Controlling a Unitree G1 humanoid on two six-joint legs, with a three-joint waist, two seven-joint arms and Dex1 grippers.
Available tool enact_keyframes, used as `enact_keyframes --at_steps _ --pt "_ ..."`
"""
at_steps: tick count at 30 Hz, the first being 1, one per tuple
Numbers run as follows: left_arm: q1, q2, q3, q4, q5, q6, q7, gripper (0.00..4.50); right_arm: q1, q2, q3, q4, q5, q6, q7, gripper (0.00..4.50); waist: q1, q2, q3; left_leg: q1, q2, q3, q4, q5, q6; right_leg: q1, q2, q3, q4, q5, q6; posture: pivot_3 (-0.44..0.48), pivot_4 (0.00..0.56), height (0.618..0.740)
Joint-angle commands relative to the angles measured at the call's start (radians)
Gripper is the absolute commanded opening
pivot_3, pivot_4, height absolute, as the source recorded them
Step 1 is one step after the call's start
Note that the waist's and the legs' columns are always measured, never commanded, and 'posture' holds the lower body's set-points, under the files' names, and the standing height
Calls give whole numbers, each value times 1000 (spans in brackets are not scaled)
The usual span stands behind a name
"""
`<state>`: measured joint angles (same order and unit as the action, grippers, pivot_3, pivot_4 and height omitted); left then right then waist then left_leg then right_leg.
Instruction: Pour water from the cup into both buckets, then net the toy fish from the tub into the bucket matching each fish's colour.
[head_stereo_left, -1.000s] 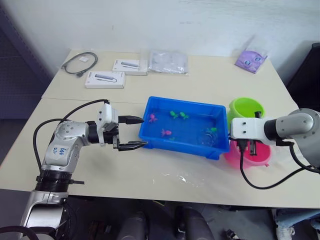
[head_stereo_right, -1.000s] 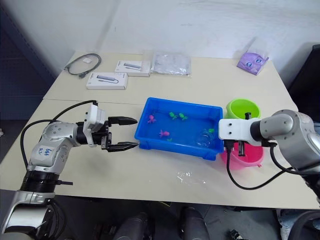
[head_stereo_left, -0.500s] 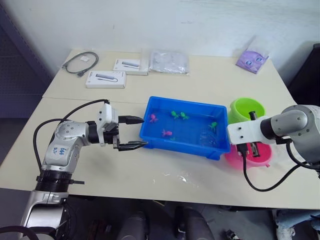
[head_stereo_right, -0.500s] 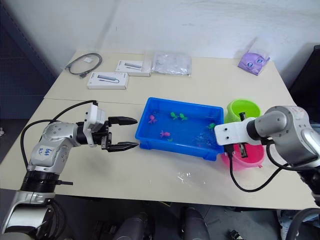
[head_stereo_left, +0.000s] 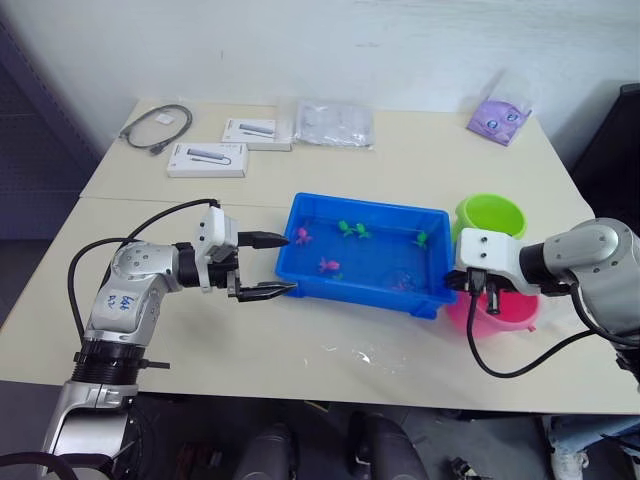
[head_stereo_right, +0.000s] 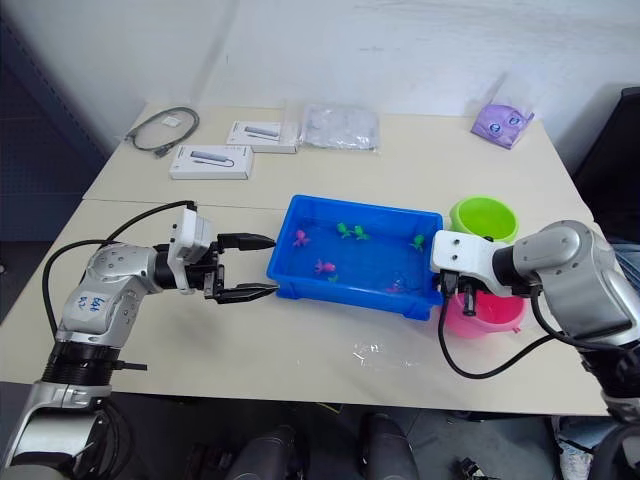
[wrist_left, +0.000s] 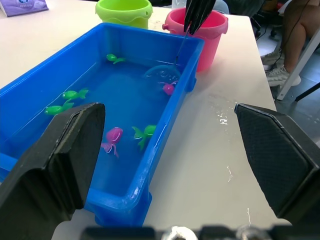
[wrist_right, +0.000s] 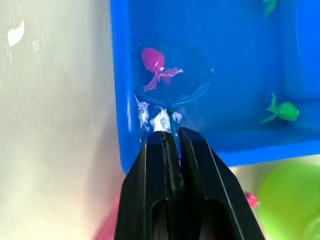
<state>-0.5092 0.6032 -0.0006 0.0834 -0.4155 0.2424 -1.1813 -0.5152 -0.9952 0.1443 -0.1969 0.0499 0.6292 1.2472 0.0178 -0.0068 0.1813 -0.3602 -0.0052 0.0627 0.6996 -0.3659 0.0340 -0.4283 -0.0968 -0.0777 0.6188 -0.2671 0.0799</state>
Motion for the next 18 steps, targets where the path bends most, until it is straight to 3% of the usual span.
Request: enact_keyframes --at_steps 1,12,18 --pt "-4 3 11 -39 -14 1 3 4464 -1 15 -96 -45 85 111 -39 0 0 0 0 0 0 0 0 0 0 0 0 0 0 0 0 0 150 740" --pt "-6 5 14 -37 -13 -1 3 4464 85 6 -310 -129 264 282 -141 0 3 0 0 0 0 -1 -1 0 0 0 0 0 -1 0 0 0 150 740" --pt "-21 -13 25 -45 -37 13 17 4464 270 78 -568 -307 388 276 -207 0 6 0 0 -1 0 -1 -1 0 0 0 0 0 0 0 0 0 150 740"
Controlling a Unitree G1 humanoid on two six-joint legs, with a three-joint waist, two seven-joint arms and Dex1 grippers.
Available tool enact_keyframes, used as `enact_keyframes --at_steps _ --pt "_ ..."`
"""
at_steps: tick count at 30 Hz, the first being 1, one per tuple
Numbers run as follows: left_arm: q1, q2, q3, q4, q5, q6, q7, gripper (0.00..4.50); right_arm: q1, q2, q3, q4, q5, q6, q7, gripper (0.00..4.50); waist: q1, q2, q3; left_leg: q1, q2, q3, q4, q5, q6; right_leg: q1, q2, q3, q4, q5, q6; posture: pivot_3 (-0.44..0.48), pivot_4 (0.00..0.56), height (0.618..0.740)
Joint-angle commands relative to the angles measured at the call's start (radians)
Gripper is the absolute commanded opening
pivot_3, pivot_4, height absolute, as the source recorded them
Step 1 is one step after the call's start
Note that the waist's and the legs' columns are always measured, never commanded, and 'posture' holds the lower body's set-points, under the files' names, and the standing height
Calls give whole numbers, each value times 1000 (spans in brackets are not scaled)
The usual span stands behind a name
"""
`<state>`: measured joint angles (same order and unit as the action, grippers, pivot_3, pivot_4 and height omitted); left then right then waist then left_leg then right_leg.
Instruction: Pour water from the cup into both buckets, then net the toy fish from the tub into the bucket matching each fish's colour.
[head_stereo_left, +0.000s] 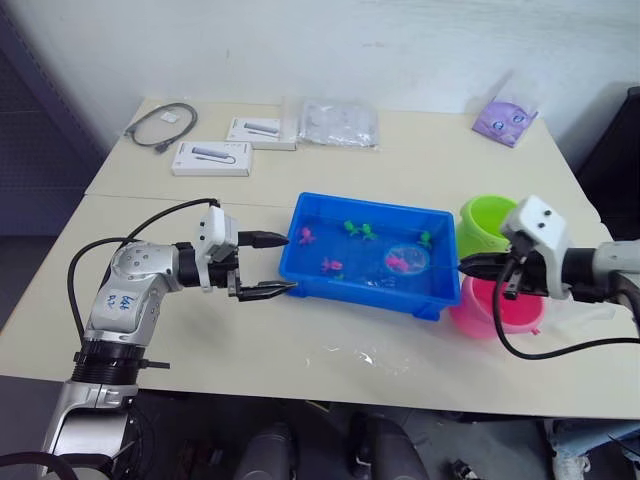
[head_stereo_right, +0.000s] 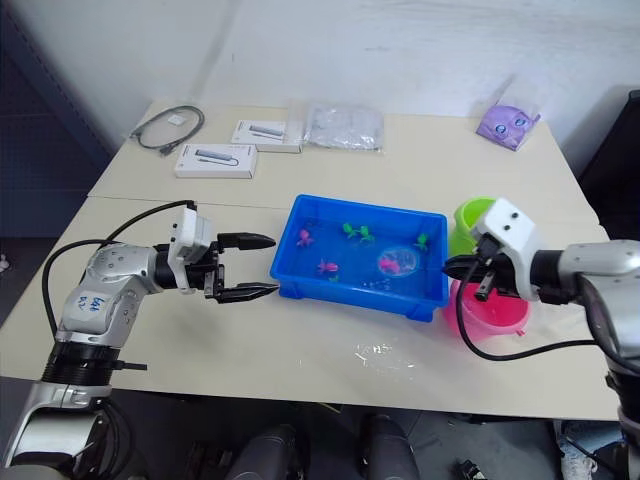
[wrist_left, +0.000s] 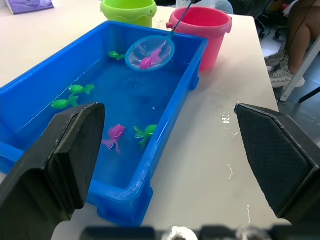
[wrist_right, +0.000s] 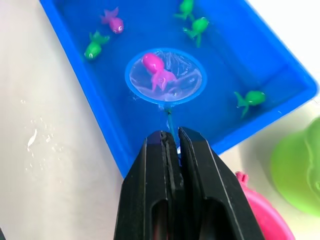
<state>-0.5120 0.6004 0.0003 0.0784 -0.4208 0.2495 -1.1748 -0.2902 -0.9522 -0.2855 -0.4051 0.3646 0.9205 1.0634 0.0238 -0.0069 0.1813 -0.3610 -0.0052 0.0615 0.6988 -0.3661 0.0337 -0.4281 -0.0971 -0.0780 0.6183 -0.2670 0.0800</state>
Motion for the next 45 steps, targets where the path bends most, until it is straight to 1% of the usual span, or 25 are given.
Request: enact_keyframes --at_steps 1,3,4,7,10,12,14,17,21,24,30,34,37,40,41,43,45 --pt "-22 -18 28 -44 -42 13 18 4464 69 65 -188 -129 104 4 -46 0 0 0 0 0 0 0 0 0 0 0 0 0 0 0 0 0 150 740" --pt "-29 -31 30 -54 -57 27 30 4464 139 118 -278 -190 143 -3 -74 0 0 0 0 0 0 0 0 0 0 1 0 0 0 0 0 0 150 740" --pt "-31 -35 29 -55 -60 30 32 4464 165 129 -301 -208 153 -16 -82 0 2 0 0 0 0 0 0 0 0 1 0 0 0 0 0 0 150 740" --pt "-44 -54 10 -50 -62 38 23 4464 286 185 -396 -278 155 -85 -115 0 2 0 0 0 0 0 0 0 0 1 1 0 1 0 0 0 150 740" --pt "-77 -84 -18 -17 -61 38 0 4464 395 269 -510 -335 170 -181 -149 0 4 0 0 1 0 1 0 0 0 1 1 0 1 0 1 0 150 740" --pt "-94 -102 -30 1 -59 37 -14 4464 448 313 -566 -351 181 -228 -173 0 2 0 0 1 -1 1 0 0 0 1 1 1 1 0 1 0 150 740" --pt "-113 -123 -47 19 -57 34 -31 4464 543 362 -623 -364 157 -303 -177 0 2 0 0 2 -1 2 0 0 0 2 2 1 2 0 1 0 150 740" --pt "-136 -145 -61 48 -50 25 -52 4464 659 418 -660 -352 107 -428 -189 0 1 0 0 2 -1 2 0 0 0 2 3 2 2 0 1 0 150 740" --pt "-151 -162 -66 70 -43 14 -64 4464 756 462 -653 -290 20 -619 -204 0 -6 0 0 5 -1 5 -1 0 1 2 3 5 1 0 1 0 150 740" --pt "-154 -170 -68 75 -42 10 -65 4464 754 503 -649 -185 -84 -811 -283 0 -9 0 0 7 -1 6 -1 0 1 2 3 7 1 0 1 0 150 740" --pt "-147 -177 -73 68 -35 1 -59 4464 794 556 -588 -25 -172 -1145 -308 0 -9 1 -1 7 -1 6 -1 0 1 2 3 8 2 0 0 0 150 740" --pt "-139 -176 -69 63 -32 -1 -52 4464 819 571 -540 41 -230 -1298 -342 0 -12 1 -1 7 -1 6 -1 0 1 2 2 8 2 0 0 0 150 740" --pt "-129 -176 -70 56 -32 -1 -47 4464 834 584 -508 79 -298 -1388 -401 0 -13 1 -1 7 0 6 -1 0 0 2 2 9 2 0 0 0 150 740" --pt "-122 -178 -71 50 -33 1 -42 4464 844 576 -480 121 -449 -1521 -477 0 -15 1 -1 8 0 6 -1 0 0 2 2 9 2 0 -1 0 150 740" --pt "-121 -179 -72 49 -33 1 -39 4464 844 567 -482 137 -541 -1588 -522 0 -16 1 -1 8 0 6 -1 0 0 2 2 9 2 -1 -1 0 150 740" --pt "-121 -182 -72 49 -33 0 -36 4464 844 549 -478 167 -660 -1683 -589 0 -20 1 -1 8 0 6 -1 0 0 2 2 9 2 -1 -1 0 150 740" --pt "-121 -187 -74 49 -33 0 -32 4464 831 537 -511 179 -816 -1749 -704 0 -22 1 -1 8 0 6 -1 0 0 2 2 9 2 -1 -1 0 150 740"
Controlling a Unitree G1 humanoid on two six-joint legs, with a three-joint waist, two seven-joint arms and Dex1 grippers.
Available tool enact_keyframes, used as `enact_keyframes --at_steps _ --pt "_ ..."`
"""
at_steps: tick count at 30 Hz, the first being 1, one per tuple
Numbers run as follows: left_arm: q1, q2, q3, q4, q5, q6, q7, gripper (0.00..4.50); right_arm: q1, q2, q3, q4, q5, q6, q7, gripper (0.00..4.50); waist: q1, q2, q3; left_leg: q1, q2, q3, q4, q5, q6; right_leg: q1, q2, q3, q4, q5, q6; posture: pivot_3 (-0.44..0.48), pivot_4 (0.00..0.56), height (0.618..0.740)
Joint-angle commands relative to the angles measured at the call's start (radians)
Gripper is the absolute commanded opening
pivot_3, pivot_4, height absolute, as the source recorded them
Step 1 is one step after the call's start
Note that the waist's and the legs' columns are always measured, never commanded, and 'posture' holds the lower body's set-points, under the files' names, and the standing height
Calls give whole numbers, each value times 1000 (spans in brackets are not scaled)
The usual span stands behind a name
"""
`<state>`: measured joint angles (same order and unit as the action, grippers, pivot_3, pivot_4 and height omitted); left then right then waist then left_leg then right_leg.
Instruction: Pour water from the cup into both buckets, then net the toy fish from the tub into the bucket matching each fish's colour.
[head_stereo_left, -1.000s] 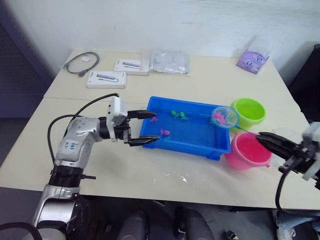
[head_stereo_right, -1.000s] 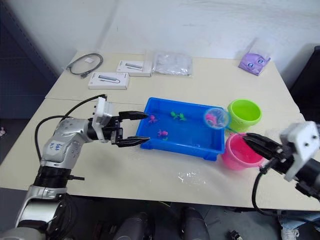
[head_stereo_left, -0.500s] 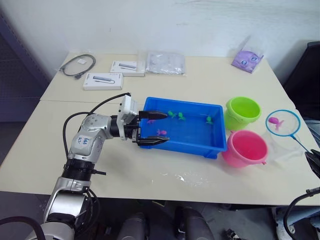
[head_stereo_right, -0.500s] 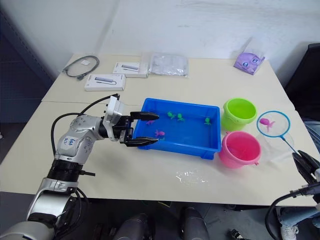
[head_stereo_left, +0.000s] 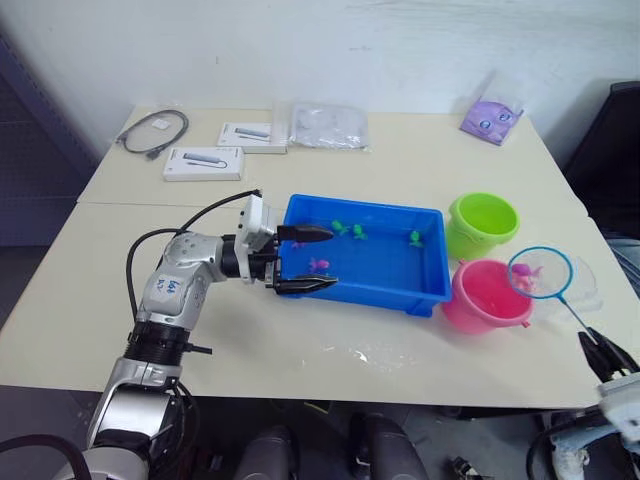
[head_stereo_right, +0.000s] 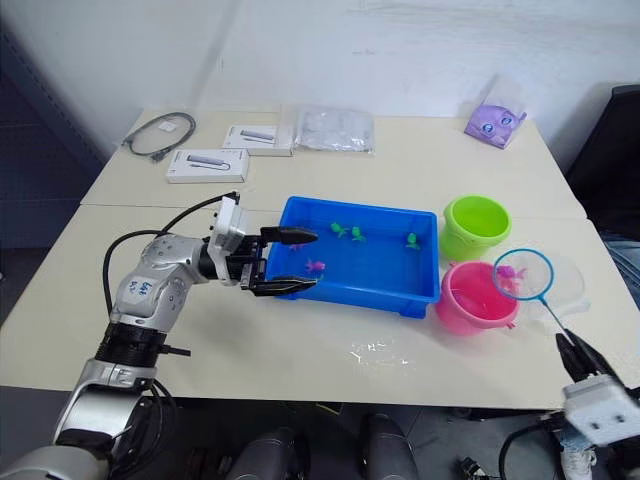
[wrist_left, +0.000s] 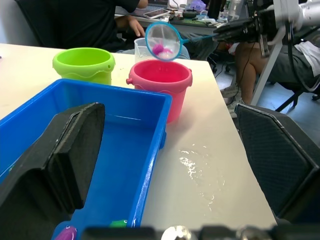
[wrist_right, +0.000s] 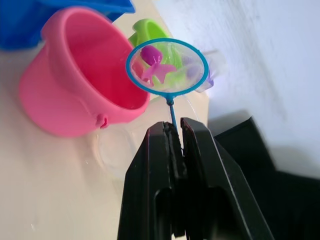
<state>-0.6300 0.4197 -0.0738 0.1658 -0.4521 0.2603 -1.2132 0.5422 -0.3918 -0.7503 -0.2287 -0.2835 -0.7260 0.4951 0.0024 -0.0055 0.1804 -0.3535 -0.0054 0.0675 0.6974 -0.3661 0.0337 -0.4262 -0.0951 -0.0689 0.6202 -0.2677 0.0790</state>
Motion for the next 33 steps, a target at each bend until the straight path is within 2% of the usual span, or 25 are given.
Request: enact_keyframes --at_steps 1,6,12,21,24,28,30,33 --pt "-4 -9 0 -38 -1 -12 7 4464 -10 -27 -66 3 -258 -119 -208 0 -1 0 0 0 0 0 0 0 0 0 0 0 0 0 0 0 150 740" --pt "-6 -17 -3 -34 2 -18 9 4464 -15 -63 -65 -5 -496 -114 -426 0 -2 0 0 0 0 0 0 0 -1 0 0 0 0 0 0 0 150 740" --pt "-3 -18 -3 -34 4 -30 6 4464 42 -137 -37 -16 -639 -111 -562 0 -3 0 0 0 0 0 0 0 -1 0 0 0 0 0 -1 0 150 740" --pt "4 -24 -6 -54 -4 -18 12 4464 72 -175 -15 5 -569 -59 -670 0 -4 0 0 0 0 0 0 1 -1 0 1 0 0 -1 -1 0 150 740" --pt "5 -13 3 -59 -3 -11 16 4464 68 -226 38 3 -317 -64 -569 0 -7 0 0 0 0 0 0 1 -1 0 1 0 0 -1 -1 0 150 740" --pt "20 38 29 -48 9 -16 16 4464 66 -349 190 -138 245 77 -316 0 -10 0 0 1 1 0 0 1 0 0 1 1 1 -1 -1 0 150 740" --pt "34 69 45 -43 9 -19 19 4464 31 -415 254 -221 455 213 -207 0 -10 0 0 1 1 0 0 1 0 0 1 1 1 -1 -1 0 150 740" --pt "82 132 88 -55 12 -30 26 4464 -63 -513 353 -329 761 584 -117 0 -8 0 0 1 2 -1 0 1 0 0 1 0 1 -1 -1 0 150 740"
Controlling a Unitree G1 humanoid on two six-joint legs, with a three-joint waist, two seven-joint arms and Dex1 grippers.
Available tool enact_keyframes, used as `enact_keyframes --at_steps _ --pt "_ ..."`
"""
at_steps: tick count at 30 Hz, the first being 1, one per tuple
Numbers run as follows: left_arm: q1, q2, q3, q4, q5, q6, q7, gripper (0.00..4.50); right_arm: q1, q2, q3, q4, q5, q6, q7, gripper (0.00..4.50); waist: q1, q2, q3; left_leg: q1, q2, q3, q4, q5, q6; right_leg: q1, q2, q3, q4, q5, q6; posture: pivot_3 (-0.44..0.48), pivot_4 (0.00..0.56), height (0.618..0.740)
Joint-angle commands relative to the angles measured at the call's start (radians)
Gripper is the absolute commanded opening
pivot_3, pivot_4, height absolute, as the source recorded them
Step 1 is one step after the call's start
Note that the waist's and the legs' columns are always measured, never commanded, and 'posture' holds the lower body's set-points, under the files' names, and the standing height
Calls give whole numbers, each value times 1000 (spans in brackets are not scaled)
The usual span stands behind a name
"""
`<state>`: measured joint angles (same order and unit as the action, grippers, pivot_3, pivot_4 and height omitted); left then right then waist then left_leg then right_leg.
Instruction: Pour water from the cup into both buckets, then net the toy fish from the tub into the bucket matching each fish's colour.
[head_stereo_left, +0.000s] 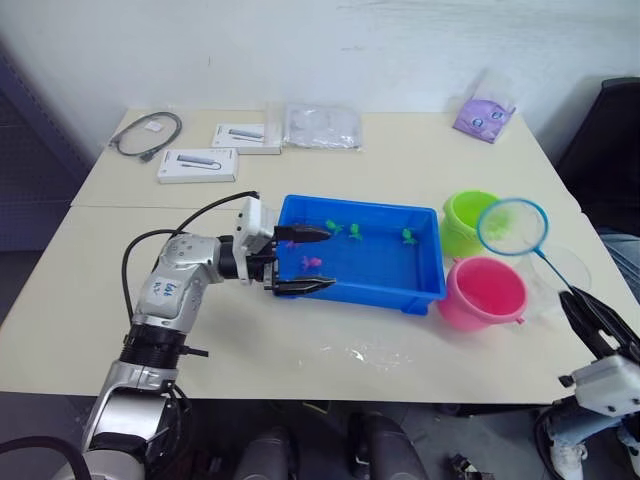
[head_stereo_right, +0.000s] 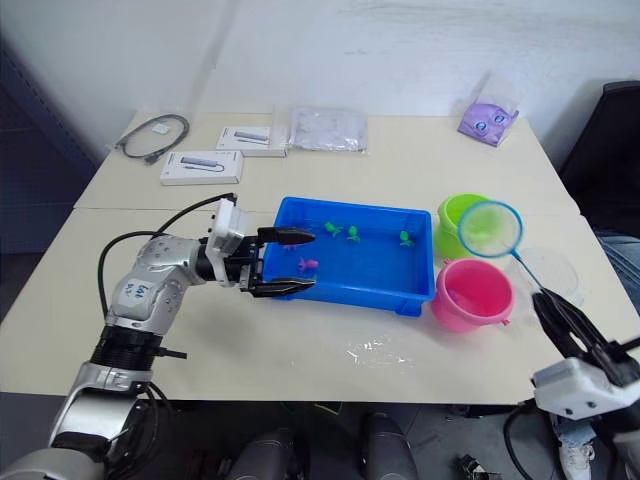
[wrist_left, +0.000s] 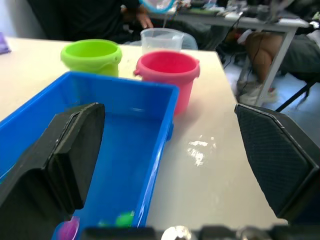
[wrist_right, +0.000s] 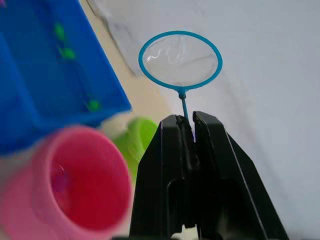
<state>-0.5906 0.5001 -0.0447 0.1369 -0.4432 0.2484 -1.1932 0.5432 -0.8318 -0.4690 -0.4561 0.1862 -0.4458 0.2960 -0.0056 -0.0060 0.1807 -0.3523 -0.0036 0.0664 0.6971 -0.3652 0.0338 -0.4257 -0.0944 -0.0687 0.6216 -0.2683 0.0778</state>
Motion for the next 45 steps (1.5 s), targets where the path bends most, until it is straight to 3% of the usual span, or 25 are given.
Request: enact_keyframes --at_steps 1,8,14,20,25,34,45 --pt "56 65 68 -31 4 -23 10 4464 -94 -94 87 -122 335 378 99 0 0 0 0 0 0 0 0 0 0 0 0 0 0 0 0 0 150 740" --pt "174 122 178 -56 -6 -42 93 4464 -401 -164 245 -185 631 845 147 0 15 0 0 -3 0 -5 0 0 1 -1 -4 -5 -3 0 -1 0 150 740" --pt "252 114 232 -61 -6 -92 140 4464 -739 -158 452 -54 519 1096 147 0 19 -1 0 -5 -1 -6 0 -1 1 -1 -4 -7 -5 0 0 0 150 740" --pt "294 124 237 -94 0 -112 151 4464 -946 -121 614 92 367 1196 218 0 19 -1 0 -8 -1 -7 -1 -1 0 -3 -5 -9 -6 0 -1 0 150 740" --pt "311 134 238 -112 9 -116 164 4464 -1040 -89 733 182 231 1169 311 0 14 -1 0 -8 -1 -6 -1 -1 1 -3 -4 -9 -7 0 0 0 150 740" --pt "334 133 239 -181 0 -103 199 4464 -1134 37 830 291 59 1076 409 0 1 0 0 -9 -1 -6 -1 -1 0 -4 -4 -10 -7 0 0 0 150 740" --pt "331 134 219 -200 1 -77 212 4464 -1228 224 833 475 -22 1051 451 0 0 0 0 -9 -1 -6 -1 -1 0 -4 -3 -10 -7 0 0 0 150 740"
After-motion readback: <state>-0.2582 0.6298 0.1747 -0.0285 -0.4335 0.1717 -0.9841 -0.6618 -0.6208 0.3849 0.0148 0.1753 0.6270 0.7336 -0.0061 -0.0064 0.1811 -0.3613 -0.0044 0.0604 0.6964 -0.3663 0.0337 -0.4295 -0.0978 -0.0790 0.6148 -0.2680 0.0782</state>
